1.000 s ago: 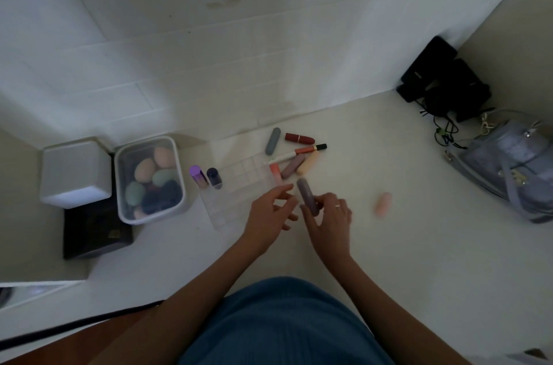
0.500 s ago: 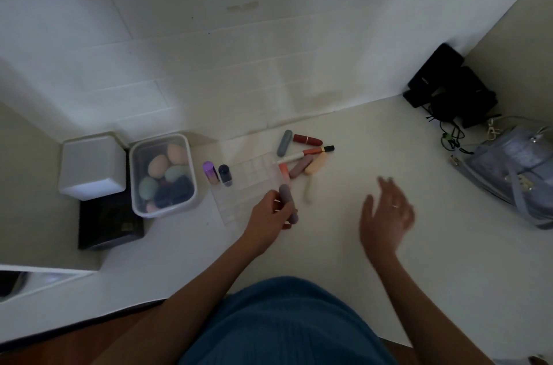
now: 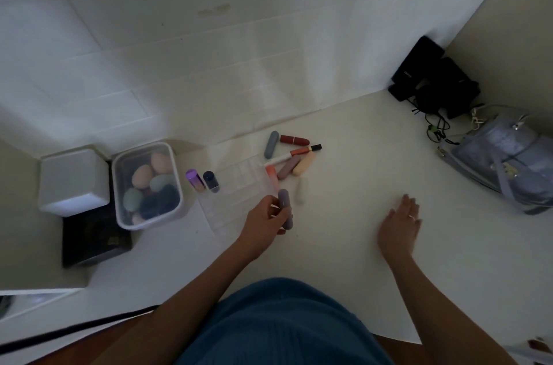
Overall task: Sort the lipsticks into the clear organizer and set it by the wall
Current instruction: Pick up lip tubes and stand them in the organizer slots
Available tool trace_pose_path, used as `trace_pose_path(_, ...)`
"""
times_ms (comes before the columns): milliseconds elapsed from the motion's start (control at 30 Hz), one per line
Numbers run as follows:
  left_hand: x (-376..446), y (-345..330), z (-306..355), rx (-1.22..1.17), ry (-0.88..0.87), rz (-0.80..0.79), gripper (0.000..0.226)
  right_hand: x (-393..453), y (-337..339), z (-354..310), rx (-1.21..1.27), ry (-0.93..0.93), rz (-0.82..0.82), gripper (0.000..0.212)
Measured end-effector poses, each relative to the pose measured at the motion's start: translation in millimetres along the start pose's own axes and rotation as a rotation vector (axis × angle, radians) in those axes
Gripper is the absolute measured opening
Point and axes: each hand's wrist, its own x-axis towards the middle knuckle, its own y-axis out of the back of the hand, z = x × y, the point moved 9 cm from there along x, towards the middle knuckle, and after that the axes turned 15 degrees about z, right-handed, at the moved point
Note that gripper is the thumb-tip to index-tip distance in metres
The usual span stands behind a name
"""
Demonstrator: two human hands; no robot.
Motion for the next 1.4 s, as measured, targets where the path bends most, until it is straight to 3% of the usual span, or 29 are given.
trace_pose_path(200, 1.5, 1.5, -1.0, 0.008, -0.004, 0.023, 0.008, -6.1, 1.7, -61.7, 0.414, 0.032, 0.052, 0.039)
trace_pose_path(333, 1.7, 7.1, -2.8, 0.013, -0.008, 0.058, 0.003, -7.2, -19.0, -115.7, 0.563, 0.014, -0.131, 0.033)
trace_pose_path(500, 2.8, 17.3, -7.1, 0.001, 0.000, 0.097, 0.007, -3.4, -29.9, -183.7, 0.535, 0.259, -0.177, 0.024)
trace_pose_path(633, 3.6, 23.6, -11.2, -0.017, 0.025, 0.115, 0.008, -8.5, -37.2, -227.4, 0.590, 0.347, -0.268, 0.028)
trace_pose_path(767, 3.2, 26.9, -13.0, -0.019, 0.038, 0.126, 0.013, -5.5, -55.6, -256.1, 0.487, 0.450, -0.353, 0.016)
trace_pose_path(967, 1.1, 34.2, -12.3, 0.076, -0.005, 0.122, 0.010, -2.8, -80.3, -273.8, 0.417, 0.486, -0.398, 0.030)
trace_pose_path(1067, 0.2, 38.0, -13.1, 0.104, -0.017, 0.124, 0.012, -1.7, -91.5, -268.6, 0.411, 0.413, -0.426, 0.019)
trace_pose_path(1200, 0.7, 41.2, -12.4, 0.120, -0.018, 0.131, 0.013, -4.0, -86.1, -280.1, 0.425, 0.533, -0.336, 0.008)
trace_pose_path(1300, 1.8, 41.8, -11.9, 0.124, -0.020, 0.135, 0.012, -13.8, -87.8, -287.7, 0.391, 0.657, -0.352, 0.016)
trace_pose_path(1400, 2.8, 41.0, -11.3, 0.130, -0.027, 0.126, 0.010, -15.9, -89.7, -284.8, 0.398, 0.609, -0.372, 0.024)
